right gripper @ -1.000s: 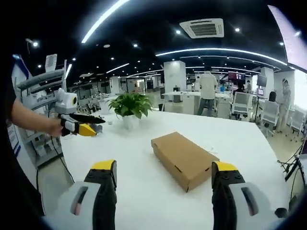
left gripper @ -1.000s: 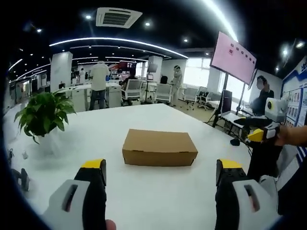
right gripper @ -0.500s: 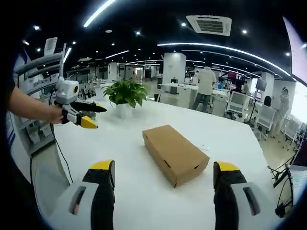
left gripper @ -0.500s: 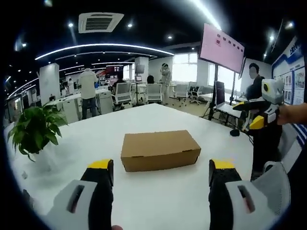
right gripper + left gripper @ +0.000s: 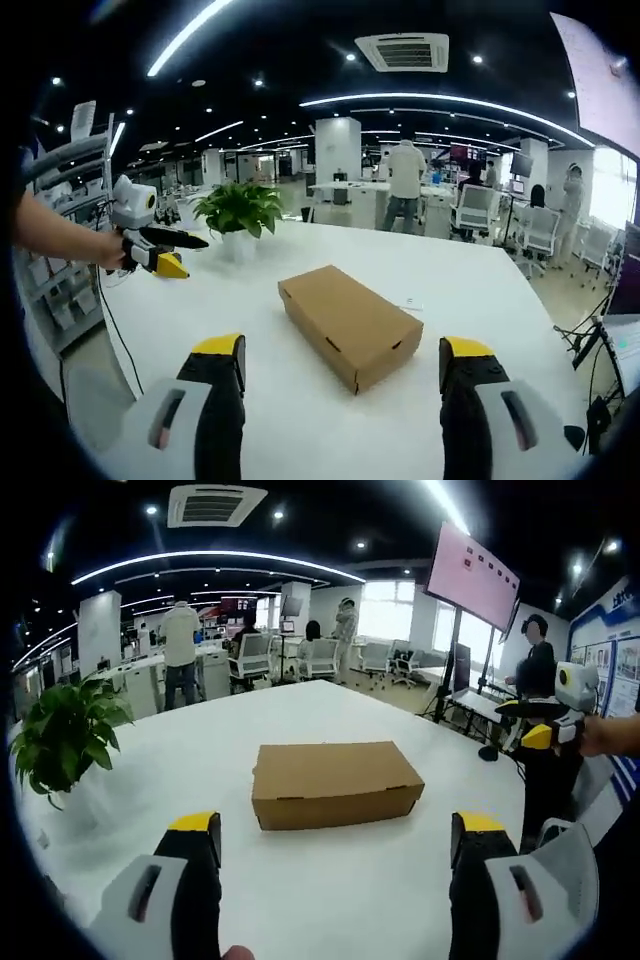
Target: Operate the shoe box by opening the lid, removing the specified soft item, and placing it in the target area until the item is outside and the box remains undamaged.
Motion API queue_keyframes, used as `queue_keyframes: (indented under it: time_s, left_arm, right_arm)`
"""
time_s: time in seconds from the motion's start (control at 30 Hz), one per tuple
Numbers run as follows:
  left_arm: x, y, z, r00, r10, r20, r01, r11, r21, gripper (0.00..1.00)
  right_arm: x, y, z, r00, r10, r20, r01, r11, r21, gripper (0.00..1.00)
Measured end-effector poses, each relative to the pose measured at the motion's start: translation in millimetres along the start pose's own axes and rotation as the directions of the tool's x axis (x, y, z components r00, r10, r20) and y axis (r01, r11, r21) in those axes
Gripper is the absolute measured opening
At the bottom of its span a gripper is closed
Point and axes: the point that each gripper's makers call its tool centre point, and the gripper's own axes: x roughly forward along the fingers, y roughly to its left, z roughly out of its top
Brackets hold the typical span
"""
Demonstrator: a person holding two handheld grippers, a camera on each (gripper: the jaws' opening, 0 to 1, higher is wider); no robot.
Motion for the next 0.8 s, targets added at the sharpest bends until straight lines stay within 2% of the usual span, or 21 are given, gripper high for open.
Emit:
queue_keyframes:
  time_s: [0.13, 0.2, 0.3, 0.53, 0.6, 0.67, 0.8]
  left_arm:
    - [10, 13.3, -0.8, 1.0, 0.018, -0.012, -0.018, 1.0, -0.022, 0.99]
    - [16, 16.1, 1.1, 1.0, 0.018, -0.006, -0.018, 1.0, -0.019, 0.99]
    - [24, 16.1, 5.6, 1.0, -0.004, 0.012, 0.004, 1.0, 0.018, 0.99]
    - [41, 18.0, 4.8, 0.999, -0.03, -0.017, 0.031, 0.998, 0.053, 0.99]
    - [44, 16.5, 6.9, 0.999, -0.039, -0.003, 0.039, 0.997, 0.06, 0.96]
    - [46, 14.0, 8.4, 0.998, -0.056, 0.005, 0.056, 0.996, 0.069, 0.89]
    - [52, 11.9, 4.9, 0.998, -0.069, -0.004, 0.069, 0.994, 0.081, 0.91]
  right_arm:
    - [10, -4, -1.4, 1.0, -0.003, -0.012, 0.003, 0.999, 0.038, 0.84]
    - [14, -4, -0.3, 1.0, -0.012, -0.002, 0.012, 0.999, 0.032, 0.85]
    - [19, -4, 0.9, 1.0, -0.019, -0.004, 0.019, 0.999, 0.034, 0.89]
    - [26, -5, 1.6, 0.999, -0.032, -0.018, 0.033, 0.999, 0.029, 0.92]
    - [26, -4, -0.2, 0.999, -0.03, -0.025, 0.031, 0.999, 0.038, 0.92]
    - [26, -3, 0.8, 1.0, -0.018, -0.01, 0.019, 0.998, 0.055, 0.92]
    - [30, -5, -2.7, 1.0, -0.025, -0.006, 0.025, 0.999, 0.046, 0.95]
